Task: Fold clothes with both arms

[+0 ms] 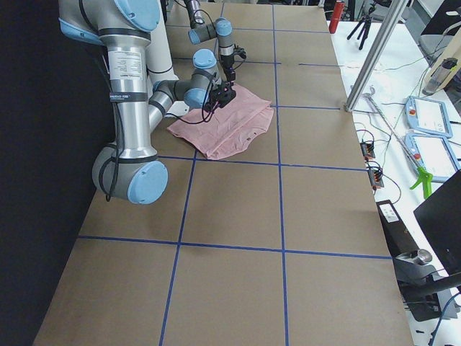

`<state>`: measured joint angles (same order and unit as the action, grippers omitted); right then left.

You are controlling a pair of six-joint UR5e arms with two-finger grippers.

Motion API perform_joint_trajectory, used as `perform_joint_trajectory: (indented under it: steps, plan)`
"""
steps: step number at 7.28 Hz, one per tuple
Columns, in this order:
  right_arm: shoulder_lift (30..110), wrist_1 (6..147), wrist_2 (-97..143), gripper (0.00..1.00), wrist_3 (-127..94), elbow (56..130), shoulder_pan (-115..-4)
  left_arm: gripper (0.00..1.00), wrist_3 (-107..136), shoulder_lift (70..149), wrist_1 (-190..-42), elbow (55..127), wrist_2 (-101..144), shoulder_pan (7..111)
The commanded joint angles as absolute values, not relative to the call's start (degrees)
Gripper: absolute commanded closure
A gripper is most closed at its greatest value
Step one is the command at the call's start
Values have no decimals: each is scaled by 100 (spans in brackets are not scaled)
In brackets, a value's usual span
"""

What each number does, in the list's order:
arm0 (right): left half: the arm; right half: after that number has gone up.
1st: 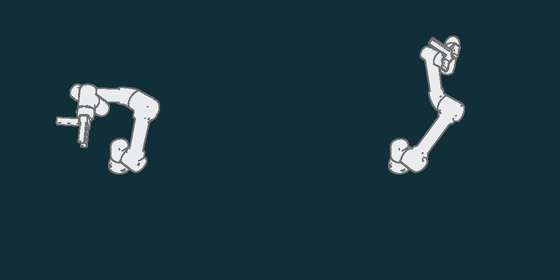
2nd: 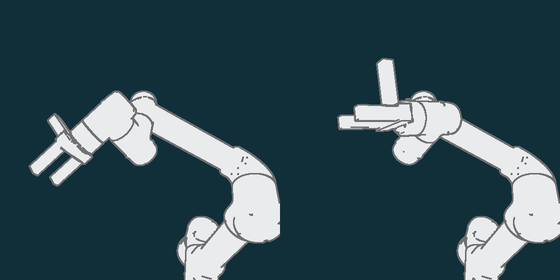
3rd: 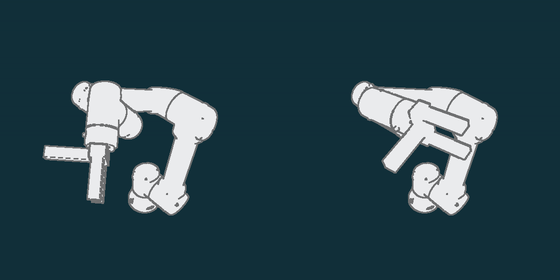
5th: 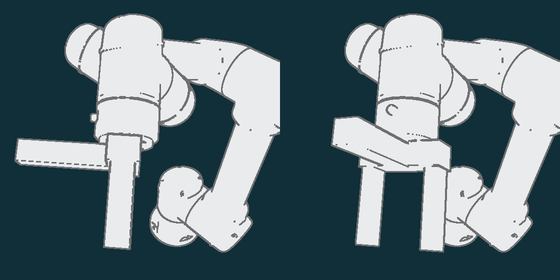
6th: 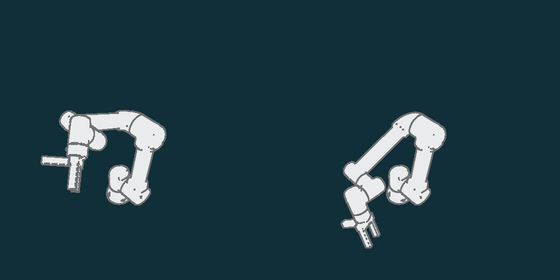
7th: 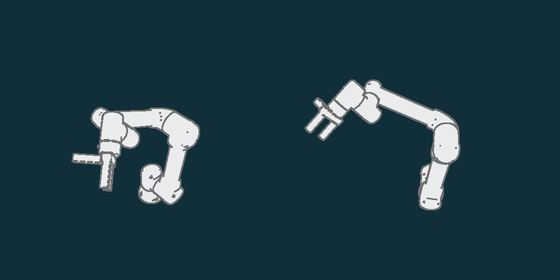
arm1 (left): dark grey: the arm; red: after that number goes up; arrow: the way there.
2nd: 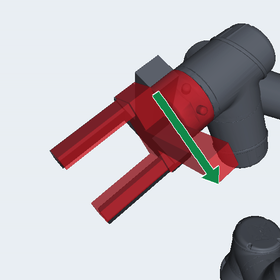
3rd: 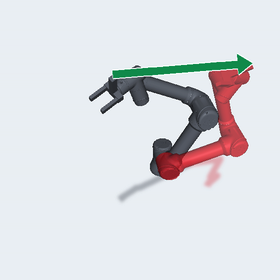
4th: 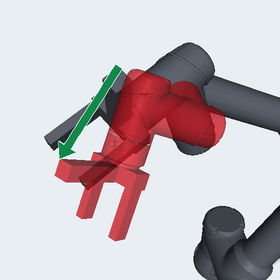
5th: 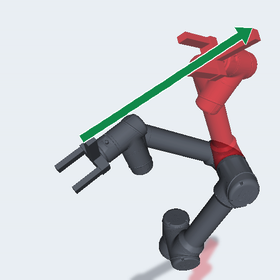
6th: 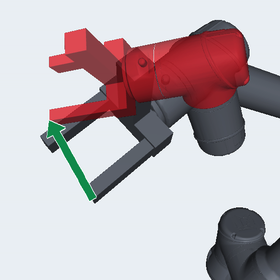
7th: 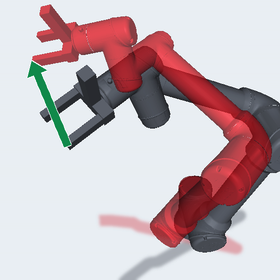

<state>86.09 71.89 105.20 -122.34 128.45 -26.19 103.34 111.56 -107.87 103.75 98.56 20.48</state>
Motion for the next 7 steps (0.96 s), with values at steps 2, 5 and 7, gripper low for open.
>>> perform_joint_trajectory:
  steps: [2,5,7]
  plan:
    - [8631,7189,10521,0,-12234,12823,-2619,62,10327,11171,-10784,10301,9853,2057]
    - [8640,7189,10529,0,-12226,12823,-2628,100,10327,11197,-10784,10318,9861,2100]
    - [8648,7189,10529,0,-12226,12823,-2628,100,10240,11319,-10313,10607,9853,2232]
